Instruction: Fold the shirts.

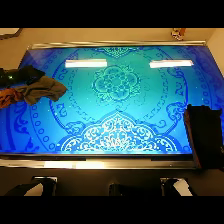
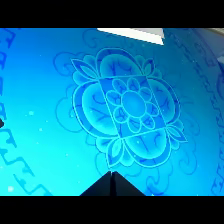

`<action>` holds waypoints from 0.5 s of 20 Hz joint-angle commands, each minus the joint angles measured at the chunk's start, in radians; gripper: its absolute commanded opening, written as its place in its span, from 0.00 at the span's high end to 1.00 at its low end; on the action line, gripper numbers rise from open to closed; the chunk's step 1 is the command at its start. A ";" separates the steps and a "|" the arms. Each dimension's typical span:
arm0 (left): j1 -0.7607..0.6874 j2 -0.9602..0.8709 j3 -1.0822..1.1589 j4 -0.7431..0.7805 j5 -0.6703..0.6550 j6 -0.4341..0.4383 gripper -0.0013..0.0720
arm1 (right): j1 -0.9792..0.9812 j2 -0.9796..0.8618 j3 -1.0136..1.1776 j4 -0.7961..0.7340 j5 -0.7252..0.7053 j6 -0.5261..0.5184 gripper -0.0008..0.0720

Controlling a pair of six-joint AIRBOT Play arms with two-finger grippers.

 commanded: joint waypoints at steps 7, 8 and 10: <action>-0.013 0.003 0.297 0.103 0.078 0.034 0.95 | 0.079 0.014 0.574 0.146 -0.297 -0.318 0.16; -0.042 -0.009 0.338 0.244 0.091 0.000 0.95 | 0.150 0.014 0.630 0.217 -0.362 -0.328 0.16; -0.122 -0.064 0.390 0.649 -0.024 -0.245 0.95 | 0.354 0.013 0.654 0.307 -0.402 -0.327 0.17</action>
